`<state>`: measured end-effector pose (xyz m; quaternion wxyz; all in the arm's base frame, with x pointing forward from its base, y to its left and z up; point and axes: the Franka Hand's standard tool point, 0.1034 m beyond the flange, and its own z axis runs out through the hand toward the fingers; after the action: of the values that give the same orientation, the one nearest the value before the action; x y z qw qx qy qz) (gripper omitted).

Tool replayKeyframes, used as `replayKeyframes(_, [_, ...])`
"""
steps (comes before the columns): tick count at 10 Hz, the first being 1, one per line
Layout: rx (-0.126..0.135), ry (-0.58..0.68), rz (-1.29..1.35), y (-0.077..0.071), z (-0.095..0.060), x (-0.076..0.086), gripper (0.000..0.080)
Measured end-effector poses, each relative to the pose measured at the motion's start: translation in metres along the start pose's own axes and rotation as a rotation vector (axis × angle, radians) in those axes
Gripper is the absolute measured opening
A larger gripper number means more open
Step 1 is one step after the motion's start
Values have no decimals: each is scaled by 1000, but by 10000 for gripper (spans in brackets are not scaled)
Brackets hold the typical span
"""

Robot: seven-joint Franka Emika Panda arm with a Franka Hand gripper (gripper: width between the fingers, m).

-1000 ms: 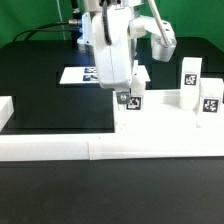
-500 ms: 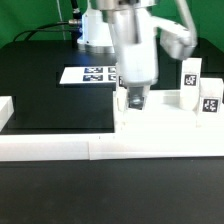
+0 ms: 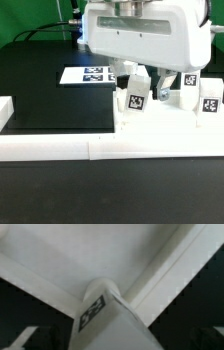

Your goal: Assemble square table

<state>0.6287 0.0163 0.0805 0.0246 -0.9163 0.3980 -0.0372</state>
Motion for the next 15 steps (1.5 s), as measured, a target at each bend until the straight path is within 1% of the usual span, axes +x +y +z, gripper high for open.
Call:
replayKeyframes(1, [-4,28,-224,0,3,3,649])
replayKeyframes(2, [-7,38,-384,5,6,5,649])
replayKeyframes(3, [-14,37,-450,10,10,5,649])
replayKeyframes(4, [-11,57,-478,10,13,4,649])
replayKeyframes(5, [-10,53,-444,10,13,3,649])
replayKeyframes(6, [-11,53,-445,11,13,4,542])
replayKeyframes(7, [-9,53,-409,11,14,3,542])
replayKeyframes(8, [-7,53,-344,11,14,3,363])
replayKeyframes(9, [-5,52,-259,11,14,3,363])
replayKeyframes(10, [-4,53,-200,11,14,3,278])
replayKeyframes(11, [-3,53,-156,11,14,4,278])
replayKeyframes(12, [-2,50,-47,13,15,5,278])
replayKeyframes(13, [-6,34,123,13,15,7,278])
replayKeyframes(14, [-18,28,292,13,16,6,278])
replayKeyframes(15, [-15,22,492,15,17,6,278])
